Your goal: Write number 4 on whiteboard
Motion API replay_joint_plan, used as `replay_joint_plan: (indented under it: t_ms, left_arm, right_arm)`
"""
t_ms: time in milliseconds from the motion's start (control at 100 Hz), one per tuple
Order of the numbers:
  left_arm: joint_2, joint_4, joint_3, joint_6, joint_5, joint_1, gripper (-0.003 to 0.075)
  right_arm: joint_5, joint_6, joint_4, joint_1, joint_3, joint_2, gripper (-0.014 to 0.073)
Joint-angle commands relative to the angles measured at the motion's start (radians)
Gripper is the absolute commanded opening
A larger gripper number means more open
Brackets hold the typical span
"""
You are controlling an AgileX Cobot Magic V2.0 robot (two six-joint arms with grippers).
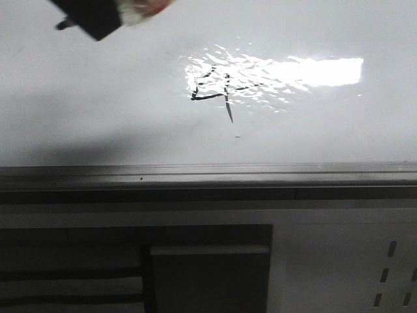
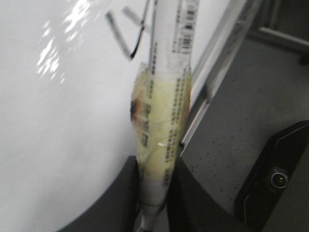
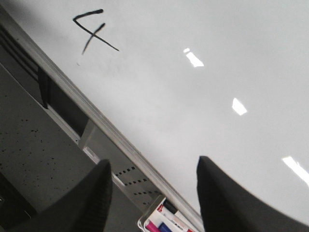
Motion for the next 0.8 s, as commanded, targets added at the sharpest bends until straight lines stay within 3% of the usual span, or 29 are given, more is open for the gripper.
replay_joint_plan:
  t_ms: [0, 150, 420, 790]
  left_arm:
    - [-0.07, 0.166, 0.045, -0.212, -0.037, 0.02, -0.002]
    - [-0.138, 0.214, 0.216, -0.411, -0.207, 0.16, -0.002]
    - [-0.112, -0.016, 0.326, -0.434, -0.51, 0.503, -0.002]
    - [-0.075, -0.03, 0.328, -0.434, -0.556, 0.542, -0.002]
  right_arm:
    - [-0.024, 0.032, -0.04, -0.002, 0.011, -0.055, 0.035]
    - [-0.034, 0.04, -0.04, -0.002, 0.088, -0.12, 0.0342]
    - [-0.055, 0.066, -0.04, -0.002, 0.19, -0.141, 0.0342]
    - [-0.13, 0.069, -0.038, -0.002, 0.213, -0.141, 0.0342]
